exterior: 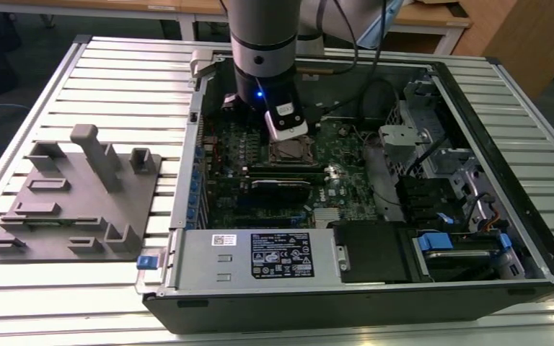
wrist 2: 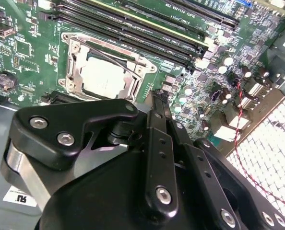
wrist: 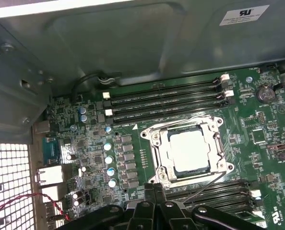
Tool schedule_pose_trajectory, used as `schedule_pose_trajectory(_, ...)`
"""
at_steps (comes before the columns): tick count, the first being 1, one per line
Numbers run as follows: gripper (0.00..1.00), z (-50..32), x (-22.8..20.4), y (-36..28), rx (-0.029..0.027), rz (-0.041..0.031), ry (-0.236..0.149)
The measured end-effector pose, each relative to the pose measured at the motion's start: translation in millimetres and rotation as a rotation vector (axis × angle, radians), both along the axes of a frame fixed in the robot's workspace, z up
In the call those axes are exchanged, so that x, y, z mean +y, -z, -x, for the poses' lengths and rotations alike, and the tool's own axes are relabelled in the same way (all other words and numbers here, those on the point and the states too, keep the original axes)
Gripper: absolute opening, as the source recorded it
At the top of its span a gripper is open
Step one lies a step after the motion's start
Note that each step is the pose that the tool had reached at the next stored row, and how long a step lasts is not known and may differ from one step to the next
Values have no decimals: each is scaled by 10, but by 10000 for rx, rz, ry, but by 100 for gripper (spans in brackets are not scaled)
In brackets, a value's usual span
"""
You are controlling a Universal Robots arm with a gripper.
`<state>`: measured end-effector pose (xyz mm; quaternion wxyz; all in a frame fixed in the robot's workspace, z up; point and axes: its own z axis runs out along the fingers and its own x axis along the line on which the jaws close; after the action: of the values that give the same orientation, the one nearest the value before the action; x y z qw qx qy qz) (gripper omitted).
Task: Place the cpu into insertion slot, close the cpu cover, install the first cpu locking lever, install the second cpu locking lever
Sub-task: 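Install the second cpu locking lever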
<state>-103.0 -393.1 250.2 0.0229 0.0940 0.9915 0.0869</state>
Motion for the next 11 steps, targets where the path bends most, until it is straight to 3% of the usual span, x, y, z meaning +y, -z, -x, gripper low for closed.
schedule_pose_trajectory(11, 11, -217, 0, 0, 5, 0, 3)
